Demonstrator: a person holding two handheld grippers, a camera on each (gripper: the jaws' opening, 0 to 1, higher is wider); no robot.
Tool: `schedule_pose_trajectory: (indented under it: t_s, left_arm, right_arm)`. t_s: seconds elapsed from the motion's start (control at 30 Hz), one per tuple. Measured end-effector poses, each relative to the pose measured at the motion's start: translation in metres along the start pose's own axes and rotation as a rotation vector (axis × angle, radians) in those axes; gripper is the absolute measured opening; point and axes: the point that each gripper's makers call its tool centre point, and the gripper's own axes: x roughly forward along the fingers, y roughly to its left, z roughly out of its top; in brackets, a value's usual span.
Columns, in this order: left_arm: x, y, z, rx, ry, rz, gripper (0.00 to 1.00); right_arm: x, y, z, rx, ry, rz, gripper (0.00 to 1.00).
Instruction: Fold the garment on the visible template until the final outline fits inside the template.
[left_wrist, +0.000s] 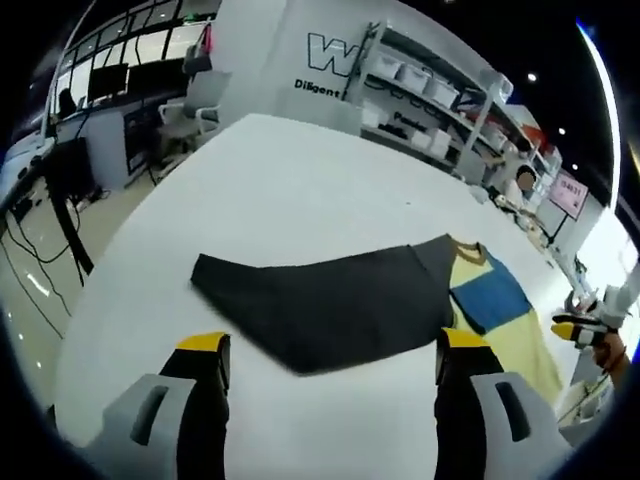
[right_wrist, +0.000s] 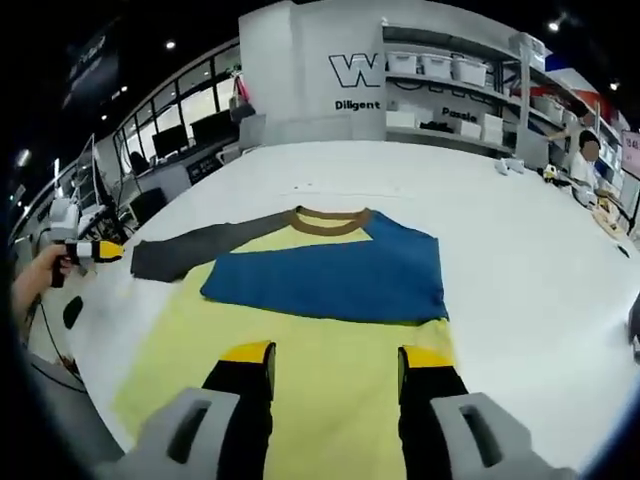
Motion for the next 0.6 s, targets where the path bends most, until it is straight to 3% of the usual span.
schedule_pose_trajectory:
  t_s: [0.13, 0.37, 0.6]
  left_arm:
    - [0.008, 0.002, -0.003, -0.036, -0.003, 0.0, 0.67]
    - [0.018, 0.01, -0.005, -0.074, 0.009, 0.017, 0.63]
    - [0.02, 0.017, -0.015, -0.106, 0.015, 0.062, 0.39]
  right_arm:
    - [-0.007, 0.004, 0.001, 0.03, -0.014, 0.005, 0.45]
    - [-0.012, 0.013, 0.001, 0.039, -0.019, 0.022, 0.45]
    - [-0.015, 0.018, 0.0, -0.012, -0.006, 0.017, 0.47]
